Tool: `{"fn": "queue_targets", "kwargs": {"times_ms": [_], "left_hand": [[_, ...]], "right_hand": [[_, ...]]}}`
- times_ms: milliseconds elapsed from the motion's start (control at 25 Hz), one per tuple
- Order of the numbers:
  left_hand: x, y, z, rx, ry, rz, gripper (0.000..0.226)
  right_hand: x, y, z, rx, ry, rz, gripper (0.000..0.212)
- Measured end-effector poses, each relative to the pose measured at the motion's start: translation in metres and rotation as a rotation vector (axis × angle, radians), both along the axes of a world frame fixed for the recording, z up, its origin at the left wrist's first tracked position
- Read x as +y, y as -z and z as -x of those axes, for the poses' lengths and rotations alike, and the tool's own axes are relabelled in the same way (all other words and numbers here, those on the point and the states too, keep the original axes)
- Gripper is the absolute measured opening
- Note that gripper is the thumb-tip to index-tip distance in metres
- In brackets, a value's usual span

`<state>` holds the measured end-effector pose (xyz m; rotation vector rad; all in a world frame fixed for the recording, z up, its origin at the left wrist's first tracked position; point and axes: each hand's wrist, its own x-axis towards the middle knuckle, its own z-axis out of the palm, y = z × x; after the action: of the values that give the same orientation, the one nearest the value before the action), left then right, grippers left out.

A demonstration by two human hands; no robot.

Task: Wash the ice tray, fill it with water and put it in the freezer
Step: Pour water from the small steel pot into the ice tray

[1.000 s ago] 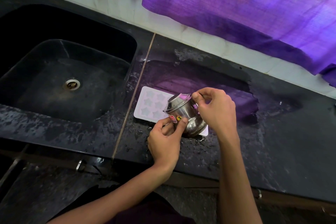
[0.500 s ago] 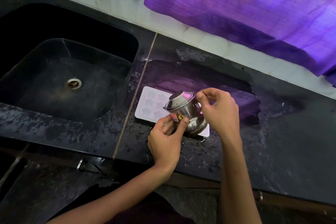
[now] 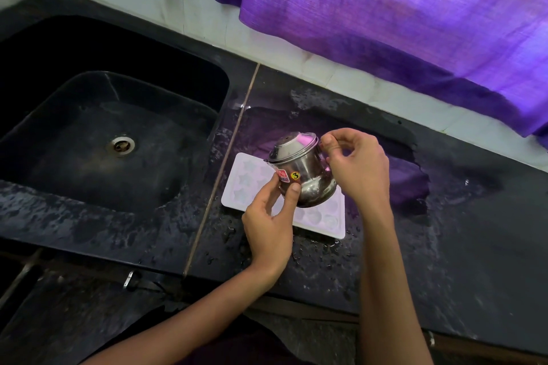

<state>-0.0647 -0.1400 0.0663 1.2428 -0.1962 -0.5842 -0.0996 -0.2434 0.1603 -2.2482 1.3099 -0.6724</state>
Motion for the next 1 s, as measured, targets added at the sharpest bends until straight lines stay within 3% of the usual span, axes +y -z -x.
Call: {"fn": "queue_targets", "kwargs": {"times_ms": [640, 1000], "left_hand": [[-0.032, 0.007, -0.017, 0.063, -0.072, -0.008, 0.023], [-0.038, 0.01, -0.02, 0.067, -0.078, -0.013, 0.029]], "right_hand": [[-0.036, 0.007, -0.047, 0.174, -0.096, 0.026, 0.014], [-0.04, 0.008, -0.051, 0.224, -0.106, 0.031, 0.015]]}}
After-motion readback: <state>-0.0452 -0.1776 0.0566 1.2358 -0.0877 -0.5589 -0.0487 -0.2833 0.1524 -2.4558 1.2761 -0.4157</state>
